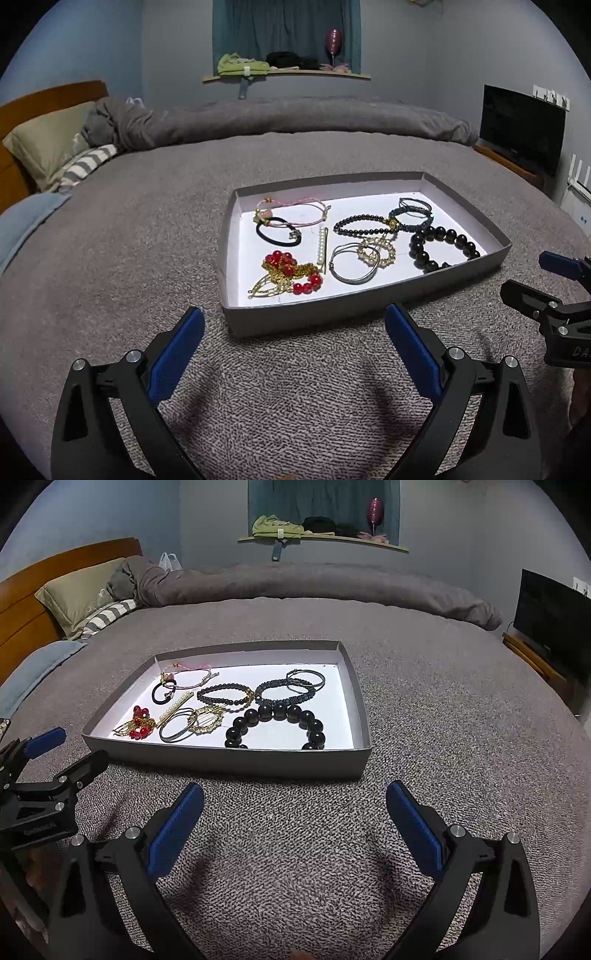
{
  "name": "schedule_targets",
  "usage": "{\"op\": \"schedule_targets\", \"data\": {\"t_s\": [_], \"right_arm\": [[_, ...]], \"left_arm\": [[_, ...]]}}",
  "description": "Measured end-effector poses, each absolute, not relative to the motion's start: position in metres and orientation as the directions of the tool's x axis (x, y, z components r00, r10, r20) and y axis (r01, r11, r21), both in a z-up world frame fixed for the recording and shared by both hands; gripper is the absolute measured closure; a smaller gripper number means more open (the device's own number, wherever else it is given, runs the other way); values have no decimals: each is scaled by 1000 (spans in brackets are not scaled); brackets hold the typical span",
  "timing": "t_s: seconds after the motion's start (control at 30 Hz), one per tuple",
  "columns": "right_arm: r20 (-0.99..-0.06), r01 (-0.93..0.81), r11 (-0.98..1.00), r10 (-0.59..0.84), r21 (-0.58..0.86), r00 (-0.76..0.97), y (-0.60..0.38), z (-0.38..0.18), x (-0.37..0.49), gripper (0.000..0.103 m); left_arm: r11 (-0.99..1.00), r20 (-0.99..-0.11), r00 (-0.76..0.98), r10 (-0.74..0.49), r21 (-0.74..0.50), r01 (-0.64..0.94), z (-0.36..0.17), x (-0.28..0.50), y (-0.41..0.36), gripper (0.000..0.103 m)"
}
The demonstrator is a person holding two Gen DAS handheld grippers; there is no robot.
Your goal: Organize jewelry
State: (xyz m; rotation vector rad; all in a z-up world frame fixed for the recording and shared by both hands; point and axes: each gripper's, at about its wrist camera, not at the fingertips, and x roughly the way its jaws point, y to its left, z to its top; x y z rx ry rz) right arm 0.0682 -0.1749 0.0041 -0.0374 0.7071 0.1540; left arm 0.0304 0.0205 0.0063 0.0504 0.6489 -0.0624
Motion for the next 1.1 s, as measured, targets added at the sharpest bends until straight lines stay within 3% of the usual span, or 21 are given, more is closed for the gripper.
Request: {"op": "schedule_targets", "data": {"t_s": [1.1], "right_arm": [[-652,-162,987,124,2,748,-172,3,68,6]], "left_arm": [[995,-614,788,-50,34,89,4,31,16,3]]}}
